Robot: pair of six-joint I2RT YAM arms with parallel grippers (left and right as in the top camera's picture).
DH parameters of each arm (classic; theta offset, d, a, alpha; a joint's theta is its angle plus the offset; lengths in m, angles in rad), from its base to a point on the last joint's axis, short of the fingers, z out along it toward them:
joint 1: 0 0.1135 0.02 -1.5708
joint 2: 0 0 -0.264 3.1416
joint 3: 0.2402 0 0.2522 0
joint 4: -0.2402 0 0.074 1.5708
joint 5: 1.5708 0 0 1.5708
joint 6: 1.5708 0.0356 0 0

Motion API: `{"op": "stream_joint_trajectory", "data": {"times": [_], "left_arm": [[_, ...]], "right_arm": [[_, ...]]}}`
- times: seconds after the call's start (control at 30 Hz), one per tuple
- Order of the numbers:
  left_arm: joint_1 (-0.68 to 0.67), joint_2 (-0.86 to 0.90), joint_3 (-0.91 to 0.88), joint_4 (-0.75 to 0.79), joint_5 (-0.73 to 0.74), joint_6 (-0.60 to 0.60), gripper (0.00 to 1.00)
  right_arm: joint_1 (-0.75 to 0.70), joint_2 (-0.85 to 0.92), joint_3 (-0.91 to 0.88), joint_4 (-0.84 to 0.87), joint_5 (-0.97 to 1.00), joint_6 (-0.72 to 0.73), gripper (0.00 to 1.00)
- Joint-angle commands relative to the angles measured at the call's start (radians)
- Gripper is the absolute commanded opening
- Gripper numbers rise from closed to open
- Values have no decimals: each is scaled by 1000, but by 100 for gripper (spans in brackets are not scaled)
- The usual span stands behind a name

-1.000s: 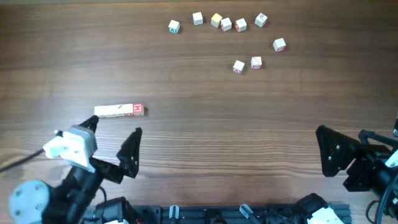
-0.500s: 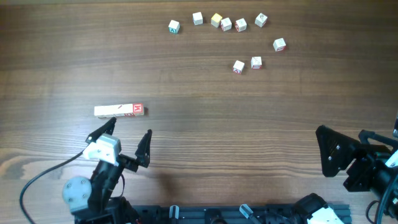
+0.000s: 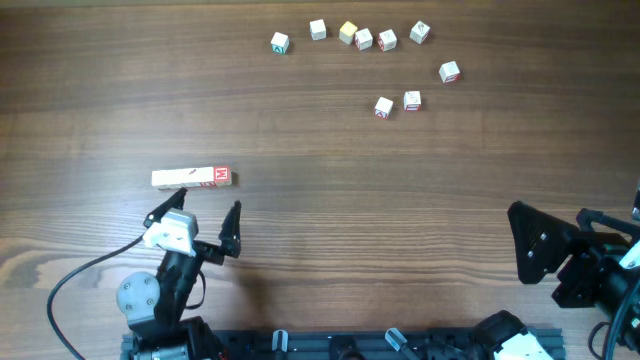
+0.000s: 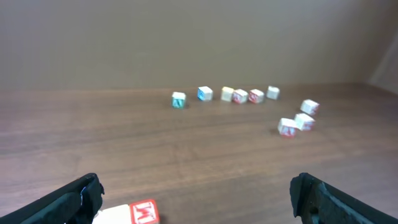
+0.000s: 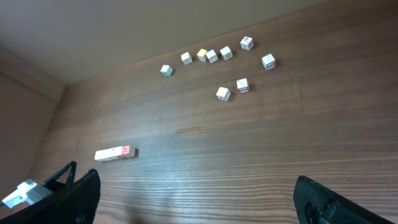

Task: Form a horizontal line

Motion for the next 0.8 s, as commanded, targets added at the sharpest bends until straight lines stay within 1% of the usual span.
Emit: {"op": "stream_joint_trajectory", "data": {"times": [0.0,0.07,0.17,0.27,0.77], "left_arm": [[-42,-13,-34,52,-184,9,100],[-55,-13,-39,60,-255,9,100],[-55,-13,-39,35,-308,9,100],[-55,-13,-39,39,-290,8,100],[-53,-12,-39,40,-292,8,100]], "right_arm": [[1,-2,3,-1,24,1,100],[2,-2,3,-1,24,1,100],[2,-2,3,-1,24,1,100],[1,-2,3,-1,24,0,100],[1,-2,3,-1,24,1,100]]}}
